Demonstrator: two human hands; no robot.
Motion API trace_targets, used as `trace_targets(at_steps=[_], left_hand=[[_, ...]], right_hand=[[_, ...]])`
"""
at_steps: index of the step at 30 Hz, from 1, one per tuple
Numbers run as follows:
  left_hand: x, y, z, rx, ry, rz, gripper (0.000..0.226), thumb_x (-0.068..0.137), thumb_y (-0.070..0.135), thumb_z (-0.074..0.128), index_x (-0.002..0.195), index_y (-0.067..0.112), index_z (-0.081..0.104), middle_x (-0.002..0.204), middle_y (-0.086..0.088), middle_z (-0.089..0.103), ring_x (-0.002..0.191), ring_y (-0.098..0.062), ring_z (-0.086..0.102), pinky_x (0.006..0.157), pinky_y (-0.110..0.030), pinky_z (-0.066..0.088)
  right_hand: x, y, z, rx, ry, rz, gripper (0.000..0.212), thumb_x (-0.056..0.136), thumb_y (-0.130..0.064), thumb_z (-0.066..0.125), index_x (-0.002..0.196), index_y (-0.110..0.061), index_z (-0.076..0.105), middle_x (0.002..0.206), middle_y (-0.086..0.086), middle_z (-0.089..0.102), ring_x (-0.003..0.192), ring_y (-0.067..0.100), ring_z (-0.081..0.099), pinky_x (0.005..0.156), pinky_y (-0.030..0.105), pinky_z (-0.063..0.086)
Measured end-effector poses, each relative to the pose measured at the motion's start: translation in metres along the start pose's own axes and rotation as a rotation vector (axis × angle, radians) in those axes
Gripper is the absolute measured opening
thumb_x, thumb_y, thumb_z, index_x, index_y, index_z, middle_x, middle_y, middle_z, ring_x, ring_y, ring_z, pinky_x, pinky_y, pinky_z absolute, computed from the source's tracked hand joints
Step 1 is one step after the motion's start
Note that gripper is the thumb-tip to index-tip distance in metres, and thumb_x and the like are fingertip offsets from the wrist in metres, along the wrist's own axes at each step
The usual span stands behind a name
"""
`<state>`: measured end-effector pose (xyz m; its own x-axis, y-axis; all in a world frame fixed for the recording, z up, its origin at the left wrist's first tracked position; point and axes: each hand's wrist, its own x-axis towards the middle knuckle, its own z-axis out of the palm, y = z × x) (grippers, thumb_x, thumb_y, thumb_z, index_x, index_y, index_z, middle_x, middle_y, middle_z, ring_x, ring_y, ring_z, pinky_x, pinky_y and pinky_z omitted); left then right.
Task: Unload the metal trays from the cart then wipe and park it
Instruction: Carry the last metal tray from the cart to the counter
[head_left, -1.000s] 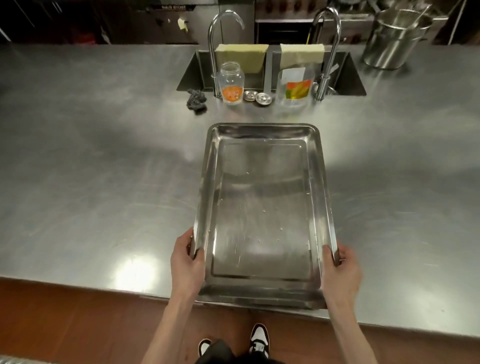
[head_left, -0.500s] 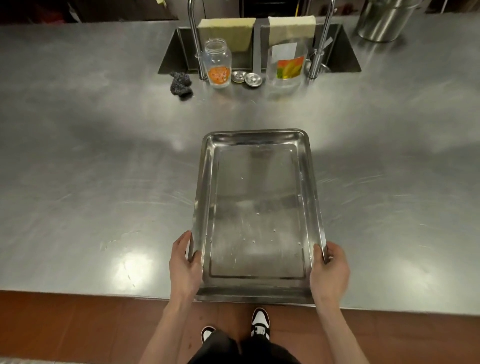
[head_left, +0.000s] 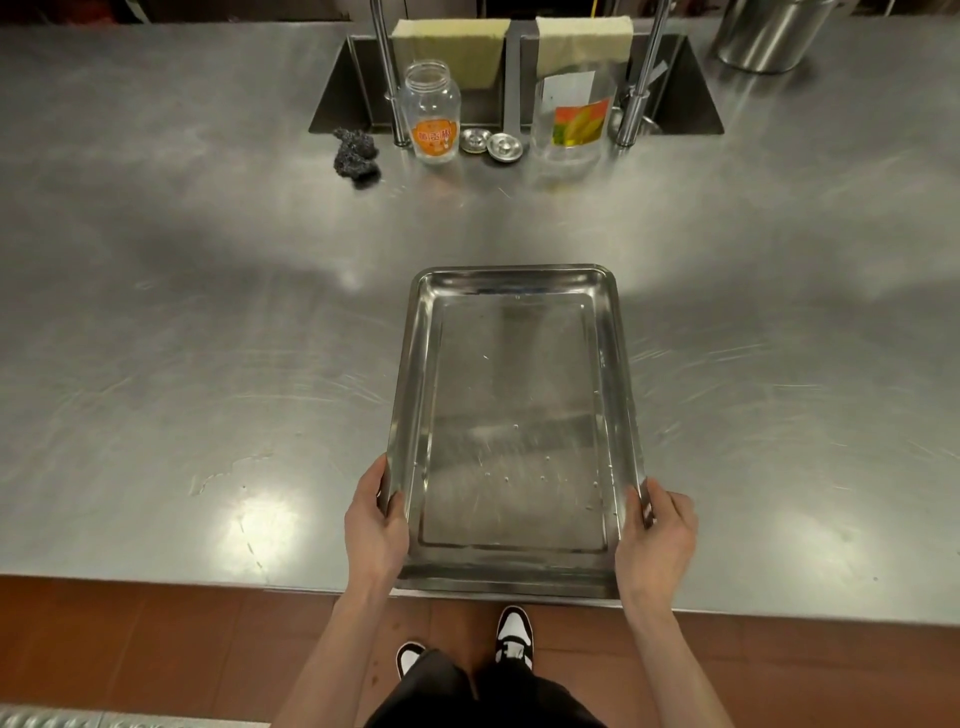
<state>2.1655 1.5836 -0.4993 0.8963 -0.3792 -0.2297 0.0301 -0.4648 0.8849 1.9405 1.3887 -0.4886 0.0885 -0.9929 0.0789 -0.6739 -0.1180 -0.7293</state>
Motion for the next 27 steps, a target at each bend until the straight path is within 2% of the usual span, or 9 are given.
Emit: trace_targets(at_steps=[4,7,11,13,15,18,20,24,27], left_hand=[[0.001,-0.001,0.002,0.029,-0.011,-0.004,0.053,0.104,0.003,0.060,0.154,0.022,0.053,0.147,0.009,0.063,0.136,-0.016,0.059,0.119,-0.041,0.045],[0.002,-0.001,0.002,0.060,-0.004,-0.009,0.053,0.105,0.007,0.061,0.154,0.025,0.053,0.146,0.012,0.062,0.134,-0.013,0.059,0.118,-0.039,0.046],[0.002,-0.004,0.003,0.055,-0.012,-0.026,0.054,0.105,0.005,0.059,0.152,0.032,0.053,0.132,0.040,0.056,0.120,0.019,0.057,0.114,-0.028,0.044],[0.002,-0.006,0.003,0.046,-0.013,-0.024,0.055,0.105,0.004,0.059,0.152,0.032,0.053,0.131,0.044,0.052,0.116,0.027,0.053,0.112,-0.026,0.043],[0.004,-0.006,0.003,0.033,-0.012,-0.021,0.055,0.104,0.004,0.060,0.151,0.031,0.054,0.135,0.037,0.055,0.120,0.019,0.056,0.113,-0.028,0.045],[0.004,-0.005,0.005,0.030,-0.006,-0.020,0.053,0.104,0.005,0.061,0.151,0.027,0.055,0.142,0.019,0.058,0.130,-0.002,0.058,0.114,-0.032,0.046],[0.004,-0.004,0.005,0.018,-0.007,-0.027,0.051,0.104,0.006,0.062,0.151,0.025,0.055,0.143,0.016,0.058,0.134,-0.009,0.057,0.116,-0.034,0.046],[0.003,0.011,-0.001,-0.093,0.023,-0.096,0.048,0.105,0.027,0.065,0.152,0.027,0.054,0.145,0.007,0.064,0.134,-0.015,0.059,0.119,-0.043,0.046],[0.000,0.030,-0.007,-0.131,0.064,-0.050,0.052,0.108,0.034,0.059,0.158,0.034,0.045,0.154,0.008,0.056,0.137,-0.011,0.053,0.122,-0.044,0.041]], right_hand=[[0.002,0.003,0.003,0.039,0.015,-0.010,0.025,0.095,0.004,0.073,0.119,0.010,0.072,0.102,0.005,0.051,0.095,0.023,0.050,0.082,0.032,0.044],[0.001,0.006,0.005,0.029,0.008,-0.007,0.025,0.095,0.001,0.074,0.120,0.009,0.073,0.103,0.005,0.051,0.090,0.024,0.053,0.079,0.033,0.046],[-0.003,0.008,0.008,0.012,-0.004,0.062,0.026,0.099,-0.008,0.072,0.123,0.003,0.074,0.106,0.000,0.050,0.079,0.027,0.058,0.073,0.033,0.044],[-0.003,0.008,0.009,0.013,-0.010,0.072,0.028,0.099,-0.009,0.071,0.125,0.002,0.073,0.108,-0.002,0.048,0.080,0.026,0.058,0.074,0.032,0.044],[-0.002,0.008,0.009,0.034,-0.017,0.076,0.029,0.100,-0.009,0.071,0.127,0.003,0.071,0.112,-0.003,0.048,0.083,0.025,0.060,0.077,0.032,0.045],[-0.001,0.008,0.008,0.055,-0.033,0.084,0.030,0.100,-0.008,0.070,0.128,0.003,0.070,0.115,-0.002,0.048,0.088,0.028,0.063,0.080,0.033,0.047],[-0.001,0.008,0.008,0.064,-0.047,0.104,0.028,0.100,-0.007,0.071,0.125,0.003,0.071,0.116,0.001,0.050,0.091,0.030,0.063,0.082,0.032,0.046],[0.000,0.005,0.004,0.111,-0.110,0.144,0.032,0.103,-0.017,0.066,0.129,0.002,0.069,0.125,0.012,0.056,0.105,0.032,0.066,0.090,0.030,0.045],[-0.001,-0.005,-0.003,0.146,-0.138,0.090,0.049,0.111,-0.036,0.048,0.147,-0.004,0.056,0.144,0.013,0.054,0.127,0.029,0.060,0.103,0.031,0.044]])
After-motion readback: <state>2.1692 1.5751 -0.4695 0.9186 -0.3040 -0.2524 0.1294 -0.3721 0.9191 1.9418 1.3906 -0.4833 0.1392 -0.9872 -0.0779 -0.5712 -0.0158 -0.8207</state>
